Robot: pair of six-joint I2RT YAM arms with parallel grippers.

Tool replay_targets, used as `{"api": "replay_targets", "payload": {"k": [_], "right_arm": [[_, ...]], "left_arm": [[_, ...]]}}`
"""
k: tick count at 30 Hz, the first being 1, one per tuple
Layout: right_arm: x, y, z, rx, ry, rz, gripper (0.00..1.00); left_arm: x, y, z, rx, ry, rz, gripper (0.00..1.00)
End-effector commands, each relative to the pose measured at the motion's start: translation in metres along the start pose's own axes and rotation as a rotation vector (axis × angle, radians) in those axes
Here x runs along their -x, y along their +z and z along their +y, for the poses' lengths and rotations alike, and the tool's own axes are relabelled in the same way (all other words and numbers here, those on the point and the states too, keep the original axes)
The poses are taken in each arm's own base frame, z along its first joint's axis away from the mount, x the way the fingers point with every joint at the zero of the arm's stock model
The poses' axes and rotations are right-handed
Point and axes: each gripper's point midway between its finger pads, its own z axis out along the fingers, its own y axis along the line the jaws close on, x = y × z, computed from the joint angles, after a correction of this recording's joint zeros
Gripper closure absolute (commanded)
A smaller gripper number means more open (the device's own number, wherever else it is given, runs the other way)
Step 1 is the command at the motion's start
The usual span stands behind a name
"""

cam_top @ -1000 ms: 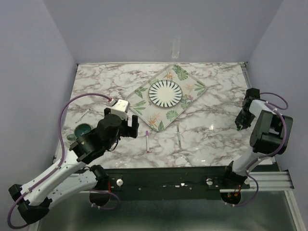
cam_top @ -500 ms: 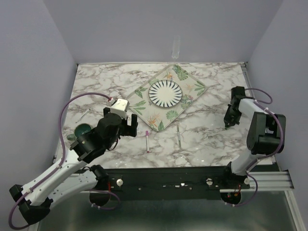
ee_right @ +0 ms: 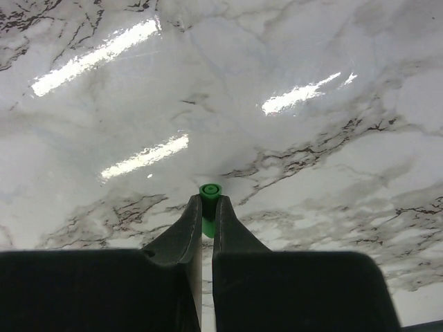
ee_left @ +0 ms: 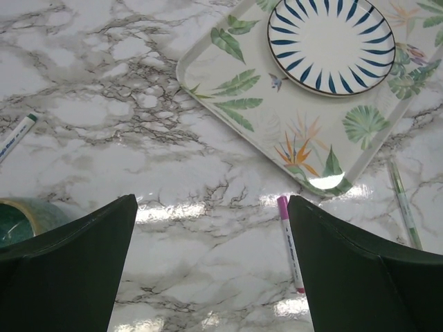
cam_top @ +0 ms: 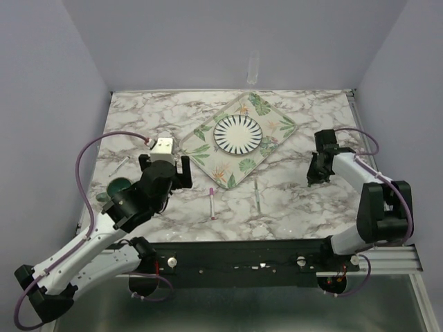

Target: Insert the pens into the pen caps

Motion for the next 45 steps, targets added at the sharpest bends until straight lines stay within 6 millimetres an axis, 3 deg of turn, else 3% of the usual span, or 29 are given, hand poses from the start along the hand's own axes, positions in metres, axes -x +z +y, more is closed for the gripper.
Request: {"api": "replay_targets", "payload": {"k": [1, 2, 5, 6, 8, 10, 12, 13, 14, 16, 18, 19, 20, 22, 23, 25, 27, 31, 35, 45], "right_arm": [[0.016, -0.01, 0.013, 0.085, -0.006, -0.12, 0.99], [0.017, -0.014, 0.018, 0.113, -0.009, -0.132, 0.99], [0.023, -0.029, 0.035, 0.179, -0.033, -0.176, 0.99], [0.027, -0.039, 0.039, 0.201, -0.04, -0.205, 0.99], [0.032, -0.049, 0.041, 0.225, -0.047, -0.245, 0.99], [0.038, -0.064, 0.044, 0.27, -0.056, -0.305, 0.99], [0.04, -0.071, 0.045, 0.29, -0.062, -0.337, 0.99], [0.042, -0.077, 0.048, 0.309, -0.061, -0.35, 0.99], [0.042, -0.079, 0.049, 0.322, -0.061, -0.356, 0.99], [0.038, -0.086, 0.061, 0.398, -0.073, -0.346, 0.99], [0.04, -0.093, 0.066, 0.433, -0.075, -0.359, 0.99], [0.041, -0.096, 0.069, 0.453, -0.076, -0.36, 0.99], [0.041, -0.098, 0.071, 0.462, -0.075, -0.358, 0.99], [0.043, -0.102, 0.076, 0.489, -0.077, -0.365, 0.99], [0.043, -0.103, 0.077, 0.497, -0.077, -0.366, 0.99], [0.043, -0.104, 0.079, 0.506, -0.08, -0.366, 0.99], [0.044, -0.107, 0.08, 0.516, -0.08, -0.374, 0.99], [0.044, -0.114, 0.082, 0.538, -0.087, -0.389, 0.99], [0.043, -0.114, 0.083, 0.547, -0.089, -0.386, 0.99], [0.043, -0.114, 0.081, 0.538, -0.095, -0.39, 0.99]], "left_arm": [[0.015, 0.012, 0.007, 0.11, -0.1, 0.002, 0.03], [0.023, 0.015, 0.012, 0.137, -0.127, 0.011, 0.04], [0.025, 0.037, 0.017, 0.179, -0.214, 0.098, 0.05], [0.028, 0.047, 0.041, 0.246, -0.29, 0.11, 0.05], [0.023, 0.068, 0.059, 0.297, -0.426, 0.163, 0.09], [0.013, 0.088, 0.094, 0.386, -0.581, 0.223, 0.13], [0.021, 0.098, 0.114, 0.463, -0.699, 0.21, 0.16], [0.014, 0.106, 0.139, 0.575, -0.731, 0.213, 0.17], [0.028, 0.109, 0.147, 0.596, -0.758, 0.188, 0.17], [0.029, 0.124, 0.17, 0.681, -0.722, 0.187, 0.17], [0.052, 0.132, 0.183, 0.7, -0.674, 0.163, 0.17], [0.044, 0.143, 0.196, 0.738, -0.675, 0.191, 0.17], [0.05, 0.141, 0.208, 0.763, -0.721, 0.203, 0.2], [0.035, 0.155, 0.216, 0.804, -0.878, 0.243, 0.27], [0.034, 0.152, 0.222, 0.853, -0.933, 0.249, 0.32], [0.019, 0.159, 0.235, 0.999, -1.075, 0.237, 0.32], [0.021, 0.158, 0.245, 1.078, -1.147, 0.241, 0.29], [0.002, 0.189, 0.252, 1.094, -1.337, 0.265, 0.28], [-0.007, 0.203, 0.255, 1.135, -1.466, 0.216, 0.29], [-0.036, 0.19, 0.286, 1.398, -1.561, 0.057, 0.3]]}}
